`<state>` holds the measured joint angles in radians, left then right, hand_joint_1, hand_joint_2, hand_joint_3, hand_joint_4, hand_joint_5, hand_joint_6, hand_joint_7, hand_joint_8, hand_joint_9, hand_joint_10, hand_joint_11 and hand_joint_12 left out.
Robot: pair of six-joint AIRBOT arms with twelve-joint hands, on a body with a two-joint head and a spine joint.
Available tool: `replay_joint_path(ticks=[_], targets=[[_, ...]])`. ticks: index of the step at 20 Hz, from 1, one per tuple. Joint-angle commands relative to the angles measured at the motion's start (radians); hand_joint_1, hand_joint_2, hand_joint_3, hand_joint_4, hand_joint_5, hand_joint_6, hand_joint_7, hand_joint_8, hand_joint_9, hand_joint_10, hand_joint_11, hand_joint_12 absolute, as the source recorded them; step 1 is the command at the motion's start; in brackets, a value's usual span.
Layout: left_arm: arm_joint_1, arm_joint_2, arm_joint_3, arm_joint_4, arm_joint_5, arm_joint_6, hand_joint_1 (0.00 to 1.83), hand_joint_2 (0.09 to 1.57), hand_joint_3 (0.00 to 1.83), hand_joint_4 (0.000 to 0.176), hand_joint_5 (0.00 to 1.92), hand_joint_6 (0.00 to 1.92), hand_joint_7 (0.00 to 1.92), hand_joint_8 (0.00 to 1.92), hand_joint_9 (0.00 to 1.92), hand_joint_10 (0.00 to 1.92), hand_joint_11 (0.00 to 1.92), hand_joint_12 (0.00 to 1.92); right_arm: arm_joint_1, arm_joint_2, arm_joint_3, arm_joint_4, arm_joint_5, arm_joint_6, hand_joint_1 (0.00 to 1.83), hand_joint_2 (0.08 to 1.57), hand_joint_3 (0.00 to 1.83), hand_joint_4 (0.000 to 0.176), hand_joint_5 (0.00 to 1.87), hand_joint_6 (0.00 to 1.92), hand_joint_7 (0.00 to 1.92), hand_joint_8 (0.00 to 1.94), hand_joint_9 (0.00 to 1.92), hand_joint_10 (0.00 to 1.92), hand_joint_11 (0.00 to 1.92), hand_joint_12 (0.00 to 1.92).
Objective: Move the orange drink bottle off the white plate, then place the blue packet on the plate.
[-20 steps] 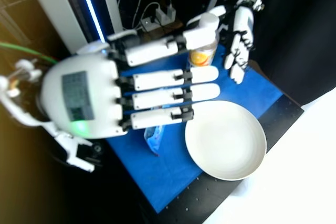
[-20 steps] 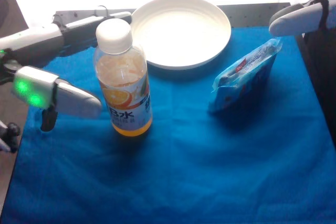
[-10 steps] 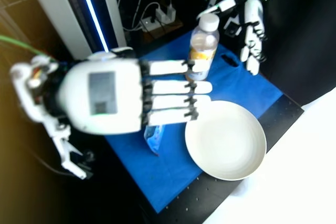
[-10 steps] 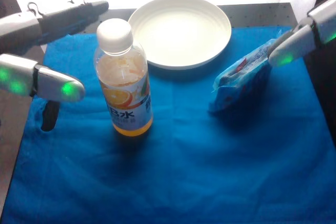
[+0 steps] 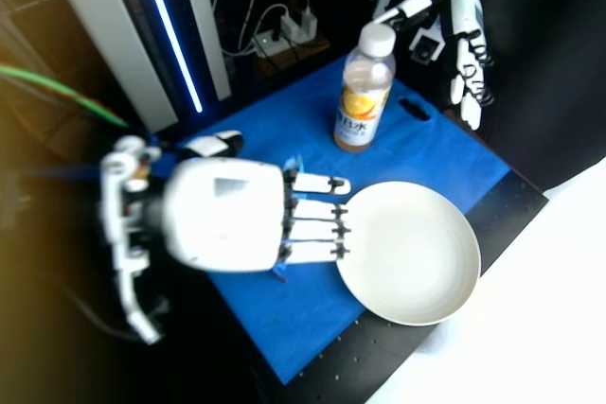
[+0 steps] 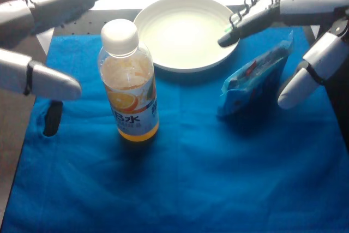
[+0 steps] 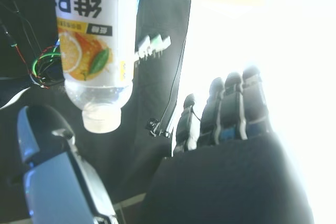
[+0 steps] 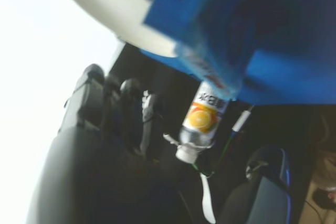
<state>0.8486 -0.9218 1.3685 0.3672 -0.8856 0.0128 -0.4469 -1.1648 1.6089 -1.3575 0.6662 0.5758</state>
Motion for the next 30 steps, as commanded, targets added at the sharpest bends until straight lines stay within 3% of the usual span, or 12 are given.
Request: replay_joint_path(ticks=[1, 4, 7, 9, 12, 14, 18, 22, 23, 28, 29, 30], targets=[[-0.017, 0.003, 0.000, -0.046, -0.110, -0.003, 0.71, 0.62, 0.00, 0.176, 0.00, 0.00, 0.00, 0.00, 0.00, 0.00, 0.00, 0.00, 0.015, -0.002, 0.010, 0.049, 0.008, 0.015, 0.61, 0.60, 0.00, 0.095, 0.44, 0.01, 0.30, 0.00, 0.19, 0.00, 0.00, 0.46], [-0.021, 0.003, 0.000, -0.046, -0.116, -0.003, 0.69, 0.61, 0.00, 0.176, 0.00, 0.00, 0.00, 0.00, 0.00, 0.00, 0.00, 0.00, 0.015, -0.018, 0.025, -0.013, -0.009, 0.047, 0.64, 0.63, 0.00, 0.109, 0.44, 0.00, 0.28, 0.00, 0.19, 0.00, 0.00, 0.59], [-0.021, 0.003, -0.002, -0.051, -0.121, -0.001, 0.71, 0.61, 0.00, 0.176, 0.00, 0.00, 0.00, 0.00, 0.00, 0.00, 0.00, 0.00, 0.015, -0.020, 0.025, -0.045, -0.036, 0.050, 0.69, 0.73, 0.00, 0.082, 0.48, 0.00, 0.41, 0.00, 0.32, 0.01, 0.00, 0.81], [-0.021, -0.002, -0.006, -0.054, -0.128, 0.003, 0.71, 0.62, 0.00, 0.176, 0.00, 0.00, 0.00, 0.00, 0.00, 0.00, 0.00, 0.00, 0.014, -0.034, 0.032, -0.046, -0.046, 0.051, 0.67, 0.74, 0.00, 0.104, 0.51, 0.00, 0.43, 0.00, 0.36, 0.01, 0.01, 0.87], [-0.026, -0.008, -0.009, -0.054, -0.139, 0.006, 0.72, 0.61, 0.00, 0.176, 0.00, 0.00, 0.00, 0.00, 0.00, 0.00, 0.00, 0.00, 0.014, -0.052, 0.044, -0.054, -0.060, 0.051, 0.58, 0.77, 0.00, 0.081, 0.53, 0.00, 0.48, 0.00, 0.41, 0.01, 0.01, 0.92], [-0.027, -0.007, -0.008, -0.056, -0.142, 0.008, 0.69, 0.62, 0.00, 0.176, 0.00, 0.00, 0.00, 0.00, 0.00, 0.00, 0.00, 0.00, 0.014, -0.062, 0.051, -0.060, -0.065, 0.051, 0.57, 0.77, 0.00, 0.036, 0.58, 0.01, 0.54, 0.01, 0.47, 0.02, 0.01, 0.96], [-0.030, -0.009, -0.009, -0.063, -0.155, 0.011, 0.71, 0.62, 0.00, 0.176, 0.00, 0.00, 0.00, 0.00, 0.00, 0.00, 0.00, 0.00, 0.013, -0.080, 0.066, -0.079, -0.076, 0.051, 0.85, 0.79, 0.00, 0.060, 0.64, 0.02, 0.64, 0.02, 0.59, 0.04, 0.11, 0.98], [-0.036, -0.011, -0.009, -0.063, -0.159, 0.013, 0.70, 0.60, 0.00, 0.176, 0.00, 0.00, 0.00, 0.00, 0.00, 0.00, 0.00, 0.00, 0.009, -0.084, 0.067, -0.093, -0.085, 0.051, 0.98, 0.81, 0.00, 0.024, 0.69, 0.02, 0.64, 0.01, 0.58, 0.02, 0.04, 1.04], [-0.037, -0.012, -0.009, -0.063, -0.161, 0.013, 0.69, 0.60, 0.00, 0.176, 0.00, 0.00, 0.00, 0.00, 0.00, 0.00, 0.00, 0.00, 0.008, -0.086, 0.067, -0.096, -0.087, 0.051, 1.04, 0.82, 0.01, 0.002, 0.73, 0.03, 0.68, 0.02, 0.61, 0.03, 0.06, 1.06], [-0.037, -0.017, -0.009, -0.063, -0.165, 0.013, 0.68, 0.60, 0.00, 0.176, 0.00, 0.00, 0.00, 0.00, 0.00, 0.00, 0.00, 0.00, 0.006, -0.101, 0.087, -0.098, -0.090, 0.065, 1.31, 0.98, 0.00, 0.000, 0.90, 0.03, 0.89, 0.04, 0.87, 0.14, 0.38, 1.13], [-0.037, -0.018, -0.009, -0.063, -0.165, 0.013, 0.67, 0.61, 0.00, 0.176, 0.00, 0.00, 0.00, 0.00, 0.00, 0.00, 0.00, 0.00, 0.006, -0.101, 0.090, -0.097, -0.090, 0.067, 1.24, 1.09, 0.00, 0.000, 0.95, 0.79, 0.98, 0.78, 0.92, 0.20, 0.47, 1.11], [-0.037, -0.018, -0.009, -0.063, -0.165, 0.013, 0.66, 0.61, 0.00, 0.176, 0.00, 0.00, 0.00, 0.00, 0.00, 0.00, 0.00, 0.00, 0.006, -0.103, 0.092, -0.097, -0.090, 0.068, 1.22, 1.13, 0.01, 0.019, 0.91, 1.04, 0.96, 1.00, 0.93, 0.23, 0.48, 1.13]])
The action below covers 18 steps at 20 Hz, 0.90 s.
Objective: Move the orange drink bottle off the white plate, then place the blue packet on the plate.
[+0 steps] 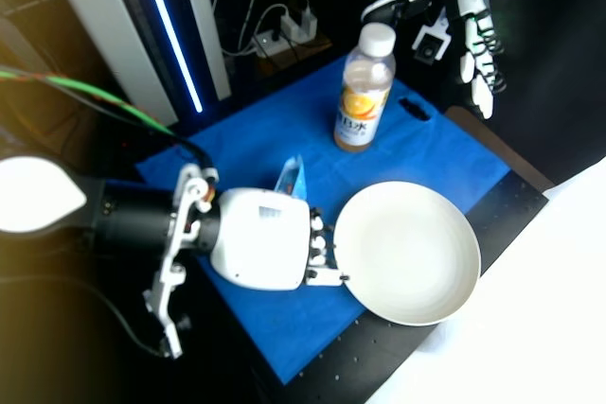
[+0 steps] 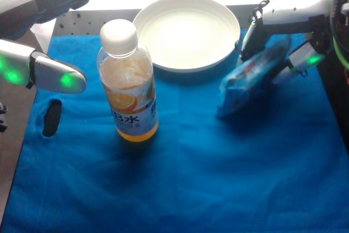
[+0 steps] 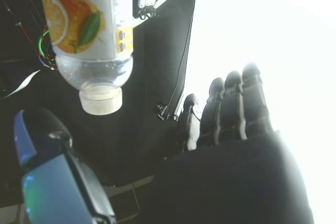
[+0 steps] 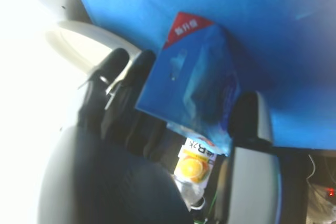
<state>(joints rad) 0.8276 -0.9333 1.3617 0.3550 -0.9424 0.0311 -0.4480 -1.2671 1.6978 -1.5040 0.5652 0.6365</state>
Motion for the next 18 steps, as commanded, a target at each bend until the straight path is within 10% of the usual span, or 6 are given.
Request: replay_joint_path(ticks=[1, 11, 13, 16, 18], targets=[[-0.016, -0.007, -0.001, -0.051, -0.108, -0.005, 0.66, 0.62, 0.01, 0.176, 0.00, 0.00, 0.00, 0.00, 0.00, 0.00, 0.00, 0.00, 0.007, -0.001, 0.006, 0.050, 0.011, 0.009, 1.34, 1.14, 0.01, 0.000, 0.86, 1.10, 0.97, 0.95, 0.82, 1.16, 0.55, 1.18], [0.018, 0.004, -0.006, -0.062, -0.101, -0.005, 0.60, 0.62, 0.00, 0.176, 0.00, 0.00, 0.00, 0.00, 0.00, 0.00, 0.00, 0.00, 0.008, 0.006, 0.007, 0.086, 0.086, 0.052, 1.37, 1.12, 0.00, 0.000, 0.85, 1.04, 1.00, 0.92, 0.94, 1.20, 0.74, 1.09], [0.034, 0.015, -0.011, -0.074, -0.105, -0.002, 0.61, 0.61, 0.00, 0.176, 0.00, 0.00, 0.00, 0.00, 0.00, 0.00, 0.00, 0.00, 0.016, 0.014, 0.006, 0.090, 0.102, 0.062, 1.23, 1.12, 0.00, 0.000, 0.91, 0.96, 1.03, 1.02, 0.96, 0.65, 0.64, 1.21], [0.048, 0.023, -0.018, -0.085, -0.105, 0.010, 0.61, 0.61, 0.00, 0.176, 0.00, 0.00, 0.00, 0.00, 0.00, 0.00, 0.04, 0.02, 0.040, 0.031, 0.008, 0.105, 0.103, 0.062, 1.24, 1.18, 0.00, 0.000, 0.88, 0.83, 0.86, 1.46, 0.83, 1.59, 0.77, 1.87], [0.061, 0.029, -0.023, -0.097, -0.111, 0.016, 0.60, 0.60, 0.00, 0.164, 0.00, 0.00, 0.00, 0.00, 0.00, 0.00, 0.01, 0.00, 0.074, 0.037, 0.009, 0.103, 0.104, 0.062, 1.25, 1.14, 0.00, 0.000, 0.84, 1.03, 1.03, 1.08, 0.98, 0.91, 0.68, 1.29]])
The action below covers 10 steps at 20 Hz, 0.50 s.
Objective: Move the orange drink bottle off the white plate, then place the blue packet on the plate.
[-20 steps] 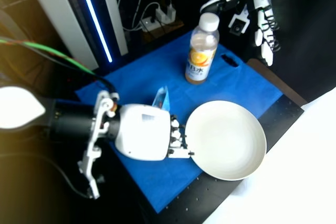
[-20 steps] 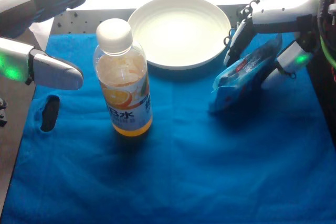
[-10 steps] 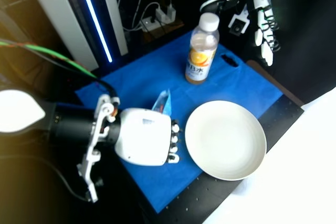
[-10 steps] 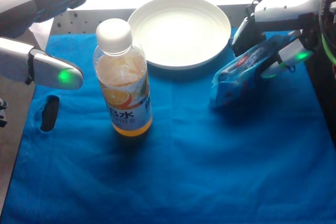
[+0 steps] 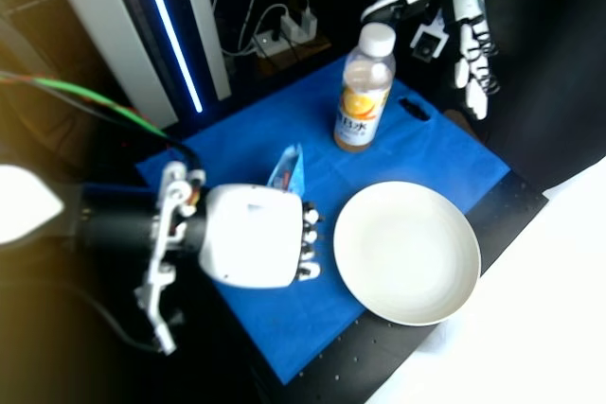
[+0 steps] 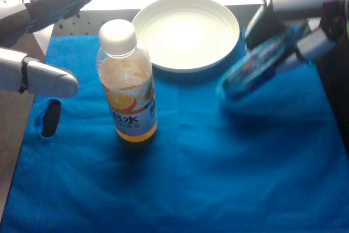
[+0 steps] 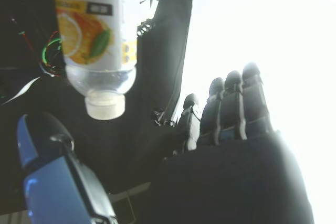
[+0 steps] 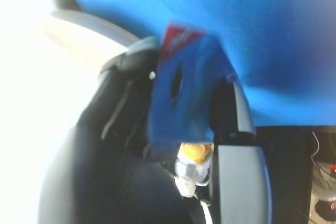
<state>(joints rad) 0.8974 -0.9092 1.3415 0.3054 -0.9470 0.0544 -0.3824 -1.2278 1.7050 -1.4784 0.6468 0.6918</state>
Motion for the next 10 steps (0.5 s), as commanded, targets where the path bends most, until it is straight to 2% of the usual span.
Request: replay_joint_path(ticks=[1, 2, 3, 4, 5, 6, 7, 8, 9, 10], targets=[[-0.001, 0.008, -0.006, -0.059, -0.114, -0.002, 0.60, 0.60, 0.00, 0.171, 0.00, 0.00, 0.00, 0.00, 0.00, 0.00, 0.00, 0.00, 0.041, -0.001, 0.001, 0.063, 0.023, 0.006, 1.24, 1.12, 0.00, 0.000, 0.90, 0.98, 1.03, 1.05, 0.96, 0.96, 0.63, 1.41], [0.008, 0.010, -0.008, -0.068, -0.121, 0.000, 0.61, 0.61, 0.00, 0.175, 0.00, 0.00, 0.00, 0.00, 0.00, 0.00, 0.00, 0.00, 0.068, 0.000, 0.003, 0.043, 0.023, 0.006, 1.35, 1.12, 0.00, 0.000, 0.87, 1.00, 1.02, 0.88, 0.93, 1.24, 0.58, 1.33], [0.013, 0.012, -0.009, -0.072, -0.126, 0.001, 0.64, 0.61, 0.00, 0.176, 0.00, 0.00, 0.00, 0.00, 0.00, 0.00, 0.00, 0.00, 0.080, -0.001, 0.006, 0.040, 0.022, 0.006, 1.37, 1.12, 0.00, 0.000, 0.88, 1.02, 1.07, 0.91, 0.84, 1.24, 0.12, 0.96], [0.019, 0.015, -0.014, -0.078, -0.129, 0.005, 0.65, 0.61, 0.00, 0.176, 0.00, 0.00, 0.00, 0.00, 0.00, 0.00, 0.00, 0.00, 0.098, -0.002, 0.010, 0.039, 0.022, 0.006, 1.37, 1.14, 0.00, 0.000, 0.84, 1.03, 1.02, 0.98, 0.84, 1.30, 0.11, 1.26], [0.021, 0.018, -0.016, -0.078, -0.129, 0.005, 0.63, 0.62, 0.01, 0.176, 0.00, 0.00, 0.00, 0.00, 0.00, 0.00, 0.00, 0.00, 0.109, -0.004, 0.015, 0.039, 0.021, 0.006, 1.26, 1.13, 0.00, 0.000, 0.87, 1.04, 1.05, 0.99, 0.89, 0.99, 0.52, 1.33], [0.022, 0.020, -0.017, -0.079, -0.129, 0.005, 0.63, 0.62, 0.01, 0.176, 0.00, 0.00, 0.00, 0.00, 0.00, 0.00, 0.00, 0.00, 0.121, -0.012, 0.026, 0.039, 0.021, 0.006, 1.25, 1.11, 0.00, 0.000, 0.91, 0.99, 1.09, 0.92, 0.98, 0.96, 0.77, 1.41], [0.024, 0.021, -0.017, -0.081, -0.129, 0.005, 0.60, 0.61, 0.00, 0.176, 0.00, 0.00, 0.00, 0.00, 0.00, 0.00, 0.00, 0.00, 0.132, -0.023, 0.038, 0.039, 0.020, 0.006, 1.24, 1.10, 0.00, 0.000, 0.95, 0.94, 1.10, 0.89, 0.98, 0.90, 0.81, 1.33], [0.025, 0.021, -0.017, -0.083, -0.131, 0.005, 0.60, 0.62, 0.00, 0.176, 0.00, 0.00, 0.00, 0.00, 0.00, 0.00, 0.00, 0.00, 0.143, -0.031, 0.048, 0.039, 0.019, 0.006, 1.35, 1.10, 0.00, 0.000, 0.92, 0.95, 1.10, 0.74, 0.94, 1.21, 0.79, 1.29], [0.026, 0.020, -0.018, -0.083, -0.134, 0.006, 0.59, 0.61, 0.00, 0.176, 0.00, 0.00, 0.00, 0.00, 0.00, 0.00, 0.00, 0.00, 0.160, -0.043, 0.063, 0.040, 0.015, 0.006, 1.38, 1.09, 0.00, 0.000, 0.92, 0.93, 1.12, 0.66, 0.95, 1.25, 0.83, 1.27], [0.027, 0.020, -0.019, -0.083, -0.136, 0.007, 0.59, 0.62, 0.00, 0.176, 0.00, 0.00, 0.00, 0.00, 0.00, 0.00, 0.00, 0.00, 0.174, -0.051, 0.075, 0.044, 0.010, 0.006, 1.38, 1.09, 0.00, 0.000, 0.92, 0.94, 1.13, 0.66, 0.97, 1.20, 0.84, 1.17]])
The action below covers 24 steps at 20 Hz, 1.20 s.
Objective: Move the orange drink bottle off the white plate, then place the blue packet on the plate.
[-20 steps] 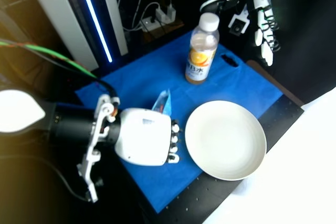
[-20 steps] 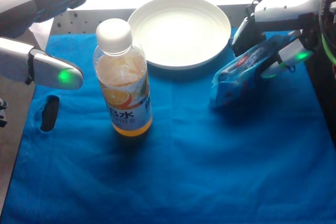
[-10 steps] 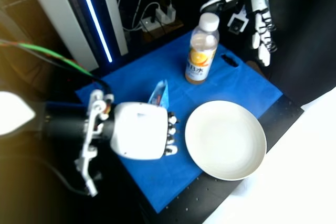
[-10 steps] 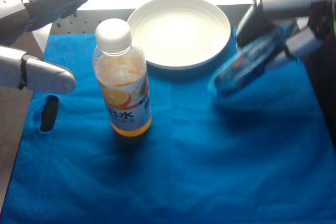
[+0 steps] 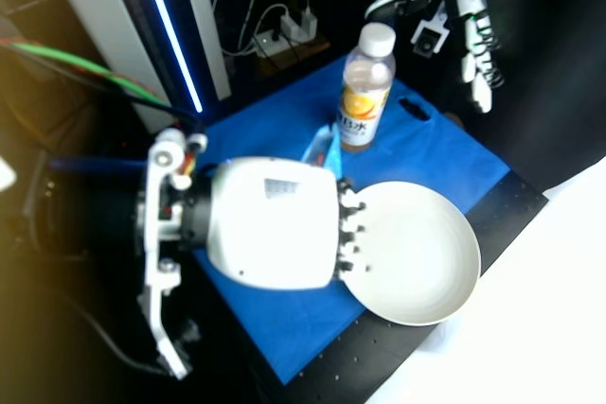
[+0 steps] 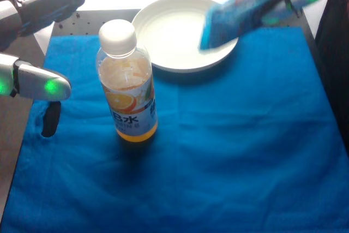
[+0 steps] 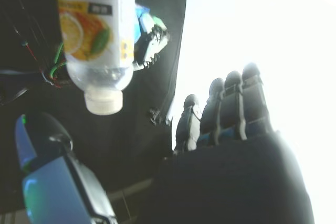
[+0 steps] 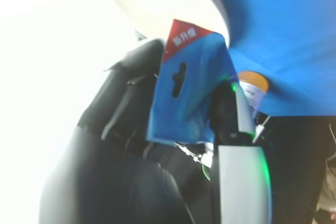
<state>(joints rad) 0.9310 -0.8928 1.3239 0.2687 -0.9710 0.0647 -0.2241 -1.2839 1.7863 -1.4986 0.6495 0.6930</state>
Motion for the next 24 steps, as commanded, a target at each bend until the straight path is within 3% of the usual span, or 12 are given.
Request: replay_joint_path(ticks=[1, 2, 3, 4, 5, 8, 11, 16, 18, 19, 23, 24], targets=[[-0.007, 0.004, -0.002, -0.047, -0.115, -0.003, 0.57, 0.61, 0.00, 0.176, 0.00, 0.00, 0.00, 0.00, 0.00, 0.00, 0.00, 0.00, 0.017, -0.015, 0.012, 0.084, 0.006, 0.004, 1.38, 1.09, 0.00, 0.000, 0.91, 0.97, 1.09, 0.73, 0.98, 1.16, 0.82, 1.10], [-0.007, 0.003, -0.003, -0.047, -0.116, -0.003, 0.57, 0.62, 0.00, 0.176, 0.00, 0.00, 0.00, 0.00, 0.00, 0.00, 0.00, 0.00, 0.017, -0.035, 0.031, 0.102, 0.006, 0.001, 1.28, 1.09, 0.00, 0.000, 0.96, 0.90, 1.10, 0.87, 0.98, 0.96, 0.83, 1.25], [-0.007, 0.001, -0.003, -0.047, -0.117, -0.003, 0.58, 0.61, 0.00, 0.176, 0.00, 0.00, 0.00, 0.00, 0.00, 0.00, 0.00, 0.00, 0.017, -0.055, 0.055, 0.124, 0.006, -0.004, 1.25, 1.09, 0.00, 0.000, 1.02, 0.78, 1.08, 0.96, 0.81, 0.82, 0.35, 1.46], [-0.006, -0.001, -0.003, -0.047, -0.119, -0.003, 0.61, 0.61, 0.00, 0.176, 0.00, 0.00, 0.00, 0.00, 0.00, 0.00, 0.00, 0.00, 0.017, -0.071, 0.071, 0.135, 0.006, -0.006, 1.25, 1.08, 0.00, 0.000, 1.00, 0.86, 1.10, 0.89, 0.84, 0.74, 0.28, 1.55], [-0.006, -0.003, -0.003, -0.047, -0.123, -0.003, 0.61, 0.62, 0.00, 0.176, 0.00, 0.00, 0.00, 0.00, 0.00, 0.00, 0.00, 0.00, 0.017, -0.098, 0.094, 0.142, -0.002, -0.006, 1.36, 1.08, 0.00, 0.000, 0.98, 0.86, 1.10, 0.77, 0.94, 1.08, 0.59, 1.30], [-0.006, -0.006, -0.002, -0.048, -0.129, -0.003, 0.61, 0.63, 0.01, 0.176, 0.00, 0.00, 0.00, 0.00, 0.00, 0.00, 0.00, 0.00, 0.017, -0.157, 0.148, 0.151, -0.030, -0.006, 1.39, 1.07, 0.00, 0.000, 1.06, 0.62, 1.11, 0.80, 1.00, 1.18, 0.78, 1.15], [-0.006, -0.009, -0.001, -0.048, -0.133, -0.003, 0.63, 0.62, 0.00, 0.176, 0.00, 0.00, 0.00, 0.00, 0.00, 0.00, 0.00, 0.00, 0.017, -0.199, 0.175, 0.157, -0.079, -0.006, 1.38, 1.09, 0.00, 0.000, 0.90, 1.08, 1.06, 0.67, 1.05, 1.05, 0.70, 0.84], [-0.006, -0.018, 0.000, -0.048, -0.148, -0.003, 0.60, 0.62, 0.00, 0.176, 0.00, 0.00, 0.00, 0.00, 0.00, 0.00, 0.00, 0.00, 0.008, -0.254, 0.239, 0.182, -0.116, -0.006, 1.37, 1.11, 0.00, 0.000, 0.97, 0.95, 0.99, 0.83, 0.95, 1.24, 0.68, 1.31], [-0.006, -0.019, -0.001, -0.048, -0.153, -0.003, 0.62, 0.62, 0.00, 0.176, 0.00, 0.00, 0.00, 0.00, 0.00, 0.00, 0.00, 0.00, -0.004, -0.275, 0.256, 0.183, -0.138, -0.006, 1.22, 1.12, 0.00, 0.011, 0.96, 0.97, 0.98, 1.05, 0.93, 0.79, 0.64, 1.41], [-0.007, -0.018, -0.002, -0.048, -0.155, -0.003, 0.64, 0.62, 0.00, 0.176, 0.00, 0.00, 0.00, 0.00, 0.00, 0.00, 0.00, 0.00, -0.013, -0.292, 0.273, 0.184, -0.147, -0.006, 1.27, 1.09, 0.00, 0.000, 1.02, 0.72, 1.05, 1.06, 1.00, 1.19, 0.82, 1.69], [-0.007, -0.020, -0.003, -0.048, -0.162, -0.004, 0.63, 0.63, 0.00, 0.176, 0.00, 0.00, 0.00, 0.00, 0.00, 0.00, 0.00, 0.00, -0.040, -0.333, 0.323, 0.204, -0.155, -0.006, 1.37, 1.10, 0.00, 0.000, 0.95, 0.92, 0.96, 0.89, 0.99, 1.19, 0.77, 1.21], [-0.007, -0.022, -0.003, -0.048, -0.164, -0.004, 0.63, 0.63, 0.01, 0.176, 0.00, 0.00, 0.00, 0.00, 0.00, 0.00, 0.00, 0.00, -0.051, -0.345, 0.339, 0.212, -0.155, -0.005, 1.38, 1.11, 0.00, 0.000, 0.98, 0.82, 0.95, 0.95, 0.97, 1.24, 0.80, 1.23]])
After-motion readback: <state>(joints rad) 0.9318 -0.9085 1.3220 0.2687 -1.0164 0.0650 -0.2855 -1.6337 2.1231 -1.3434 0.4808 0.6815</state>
